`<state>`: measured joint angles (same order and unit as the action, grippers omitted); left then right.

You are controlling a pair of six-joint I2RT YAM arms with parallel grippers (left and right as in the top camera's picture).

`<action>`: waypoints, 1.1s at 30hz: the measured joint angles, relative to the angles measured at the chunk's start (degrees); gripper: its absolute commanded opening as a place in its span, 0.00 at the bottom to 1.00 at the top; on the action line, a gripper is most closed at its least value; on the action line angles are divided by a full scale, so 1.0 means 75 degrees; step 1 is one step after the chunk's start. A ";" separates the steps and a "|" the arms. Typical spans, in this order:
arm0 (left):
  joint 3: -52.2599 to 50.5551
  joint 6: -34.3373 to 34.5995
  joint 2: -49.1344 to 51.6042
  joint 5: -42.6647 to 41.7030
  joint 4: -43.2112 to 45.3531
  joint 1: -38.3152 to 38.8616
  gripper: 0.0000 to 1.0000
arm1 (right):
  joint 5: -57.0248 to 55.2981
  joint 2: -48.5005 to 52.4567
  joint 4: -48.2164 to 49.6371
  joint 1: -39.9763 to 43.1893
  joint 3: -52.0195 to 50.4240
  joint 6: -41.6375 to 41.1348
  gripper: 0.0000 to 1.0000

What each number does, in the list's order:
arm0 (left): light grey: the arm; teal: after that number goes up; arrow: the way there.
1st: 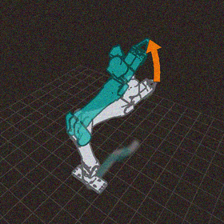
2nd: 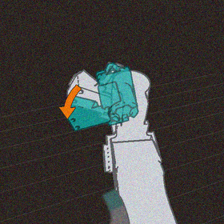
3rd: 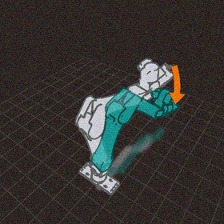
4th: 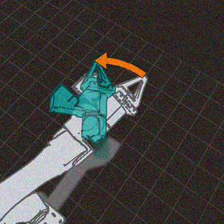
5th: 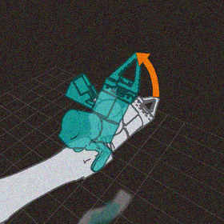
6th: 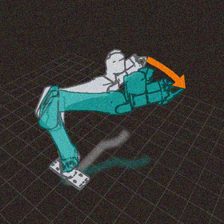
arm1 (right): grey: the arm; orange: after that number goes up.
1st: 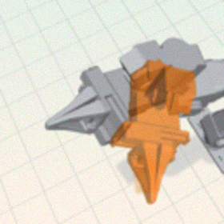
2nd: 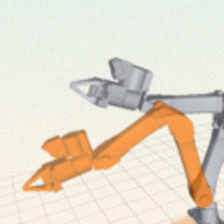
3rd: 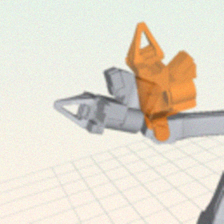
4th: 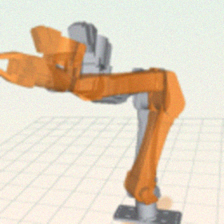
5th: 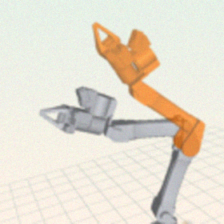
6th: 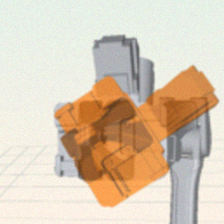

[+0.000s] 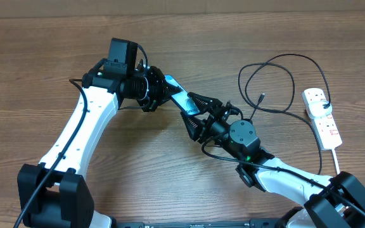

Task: Plug charger to phone and switch on socket
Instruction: 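Release the phone from the right gripper and move it toward the cable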

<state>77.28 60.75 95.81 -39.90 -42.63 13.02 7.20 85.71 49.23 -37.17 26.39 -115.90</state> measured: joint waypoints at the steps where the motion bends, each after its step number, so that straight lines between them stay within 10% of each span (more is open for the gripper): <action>1: 0.0000 0.0026 0.0000 0.0082 0.0000 -0.0023 0.04 | 0.0009 0.0000 -0.0192 0.0000 0.0009 0.0000 1.00; 9: -0.0003 -0.0796 0.0000 0.0670 -0.0201 -0.0813 0.04 | -0.0093 -0.0006 -0.2897 0.0003 0.0050 0.1072 1.00; 18: -0.0003 -0.3095 0.0000 0.0699 -0.1976 -0.1751 0.04 | -0.0717 -0.0009 -0.3474 0.0012 0.0093 0.5729 0.99; 28: -0.0009 -0.3981 0.0000 0.0522 -0.2180 -0.1749 0.04 | -0.1789 -0.0259 -1.0200 0.0880 0.3351 0.8081 1.00; 33: -0.0009 -0.4170 0.0006 0.0204 -0.2055 -0.1749 0.04 | -0.2996 -0.0402 -1.1433 0.1661 0.4313 0.8641 1.00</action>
<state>77.21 29.47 95.85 -38.37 -58.04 -0.10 -15.27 82.70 -36.51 -24.71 58.74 -51.09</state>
